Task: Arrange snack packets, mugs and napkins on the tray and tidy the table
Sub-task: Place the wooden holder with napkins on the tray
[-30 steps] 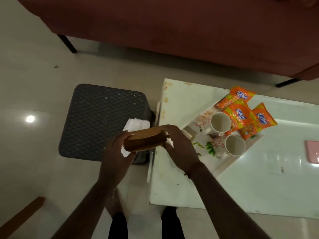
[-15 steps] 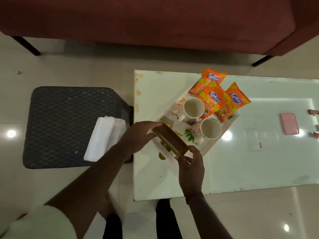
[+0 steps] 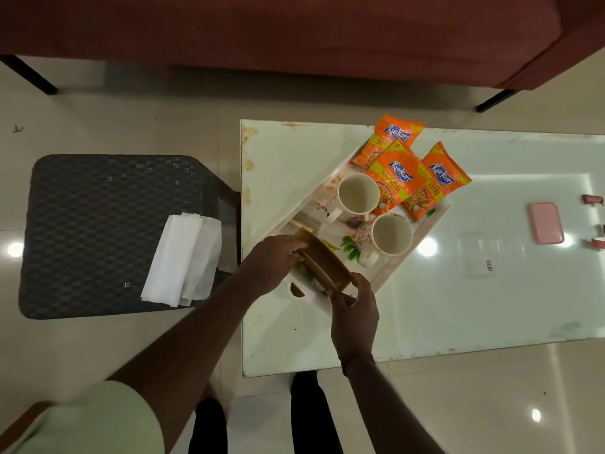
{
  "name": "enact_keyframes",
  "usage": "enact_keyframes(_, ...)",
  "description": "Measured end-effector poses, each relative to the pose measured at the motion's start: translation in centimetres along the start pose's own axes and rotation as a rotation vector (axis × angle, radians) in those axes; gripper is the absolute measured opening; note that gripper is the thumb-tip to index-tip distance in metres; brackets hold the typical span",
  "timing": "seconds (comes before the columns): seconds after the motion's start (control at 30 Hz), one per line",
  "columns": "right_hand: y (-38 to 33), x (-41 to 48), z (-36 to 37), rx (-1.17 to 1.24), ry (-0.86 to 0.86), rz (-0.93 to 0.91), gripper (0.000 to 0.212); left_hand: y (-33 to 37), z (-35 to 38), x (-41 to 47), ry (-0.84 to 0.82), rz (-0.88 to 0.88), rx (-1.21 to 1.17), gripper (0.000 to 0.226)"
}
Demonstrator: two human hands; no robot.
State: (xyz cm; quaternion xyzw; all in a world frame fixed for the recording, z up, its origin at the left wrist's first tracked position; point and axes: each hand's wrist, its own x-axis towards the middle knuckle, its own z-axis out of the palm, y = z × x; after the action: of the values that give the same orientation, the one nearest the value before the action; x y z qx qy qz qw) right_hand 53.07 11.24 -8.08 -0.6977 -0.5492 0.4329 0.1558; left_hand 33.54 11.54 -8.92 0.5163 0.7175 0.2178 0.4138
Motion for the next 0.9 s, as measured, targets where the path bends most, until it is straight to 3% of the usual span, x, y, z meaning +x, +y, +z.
enact_keyframes(0.17,0.0,-0.5,0.2,-0.037,0.073,0.014,0.053,-0.1,-0.4,-0.9,-0.006,-0.002,0.051,0.042)
enact_keyframes(0.3,-1.5,-2.9,0.5,-0.114,0.194,-0.062,0.067,-0.5,-1.9,-3.9,0.280,0.044,0.208,0.048)
enact_keyframes(0.43,-4.9,-4.9,2.6,-0.107,0.211,-0.386,0.059,-2.3,-3.3,-8.7,0.601,-0.133,0.102,0.041)
enact_keyframes(0.57,-9.9,-5.2,6.4,-0.038,-0.017,-0.502,0.047,-4.6,-4.6,-13.3,0.825,-0.435,0.001,0.039)
enact_keyframes(0.67,-13.0,-4.6,10.0,-0.047,-0.266,-0.437,0.048,-6.3,-5.7,-15.0,0.873,-0.612,-0.066,0.040)
enact_keyframes(0.73,-14.1,-4.0,12.6,-0.035,-0.419,-0.325,0.054,-7.2,-6.1,-15.6,0.836,-0.640,-0.057,0.042)
enact_keyframes(0.9,-13.7,-3.4,17.1,0.115,-0.513,0.134,0.076,-9.2,-6.9,-14.7,0.706,-0.618,-0.045,0.044)
